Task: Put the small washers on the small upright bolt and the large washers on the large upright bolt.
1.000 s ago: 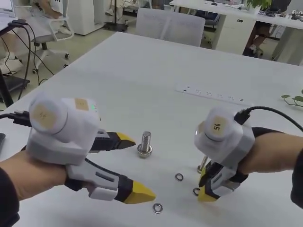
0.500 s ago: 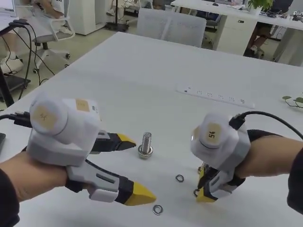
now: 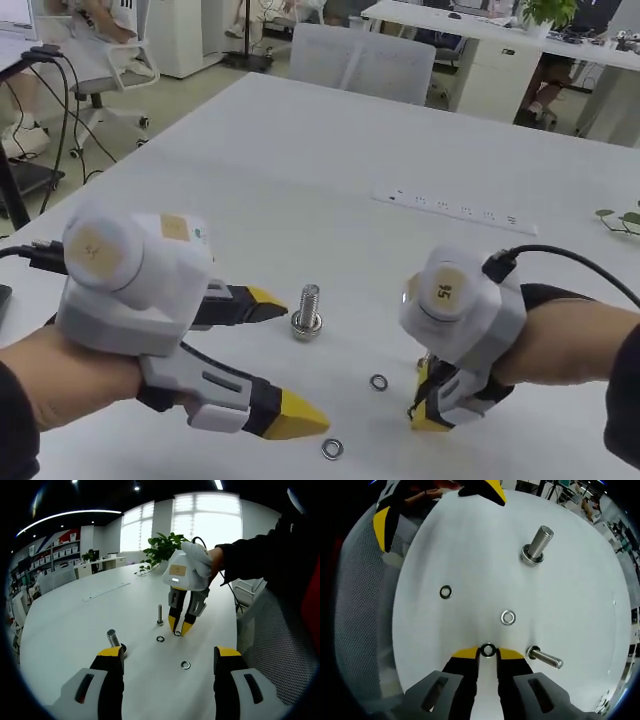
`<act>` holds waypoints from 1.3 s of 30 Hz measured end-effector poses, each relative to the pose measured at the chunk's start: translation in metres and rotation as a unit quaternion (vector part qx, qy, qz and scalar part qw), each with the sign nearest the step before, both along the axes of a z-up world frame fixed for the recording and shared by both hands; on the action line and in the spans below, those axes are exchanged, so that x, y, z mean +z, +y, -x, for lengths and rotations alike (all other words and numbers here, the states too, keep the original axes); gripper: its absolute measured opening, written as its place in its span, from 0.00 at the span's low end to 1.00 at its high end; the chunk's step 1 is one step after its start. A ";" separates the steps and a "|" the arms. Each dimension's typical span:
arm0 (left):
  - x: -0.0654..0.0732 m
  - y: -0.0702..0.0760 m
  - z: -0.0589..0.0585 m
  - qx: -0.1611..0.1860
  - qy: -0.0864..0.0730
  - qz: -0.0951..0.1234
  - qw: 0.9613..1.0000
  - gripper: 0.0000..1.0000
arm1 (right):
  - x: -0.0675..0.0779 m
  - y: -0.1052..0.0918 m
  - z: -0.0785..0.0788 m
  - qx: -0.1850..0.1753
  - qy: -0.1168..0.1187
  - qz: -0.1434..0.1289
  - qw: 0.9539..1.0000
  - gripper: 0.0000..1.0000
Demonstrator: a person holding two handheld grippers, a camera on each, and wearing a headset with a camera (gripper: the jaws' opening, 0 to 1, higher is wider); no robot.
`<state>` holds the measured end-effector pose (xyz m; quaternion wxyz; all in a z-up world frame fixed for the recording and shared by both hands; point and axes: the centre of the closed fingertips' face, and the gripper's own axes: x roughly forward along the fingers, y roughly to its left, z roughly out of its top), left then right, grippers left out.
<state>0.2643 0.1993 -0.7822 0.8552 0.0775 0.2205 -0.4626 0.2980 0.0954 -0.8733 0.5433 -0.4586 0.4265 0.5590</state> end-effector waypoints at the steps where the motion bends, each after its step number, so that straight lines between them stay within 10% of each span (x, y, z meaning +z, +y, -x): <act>1: 0.000 0.000 0.000 -0.001 0.000 0.000 1.000 0.73 | 0.000 0.000 0.000 0.001 0.000 0.000 1.000 0.15; 22: 0.000 0.000 0.002 -0.001 -0.001 0.000 1.000 0.73 | 0.006 -0.011 0.002 -0.006 0.010 0.008 1.000 0.13; 39: 0.001 -0.002 0.000 -0.003 -0.002 0.002 1.000 0.73 | 0.040 -0.029 -0.005 -0.030 0.007 -0.007 1.000 0.13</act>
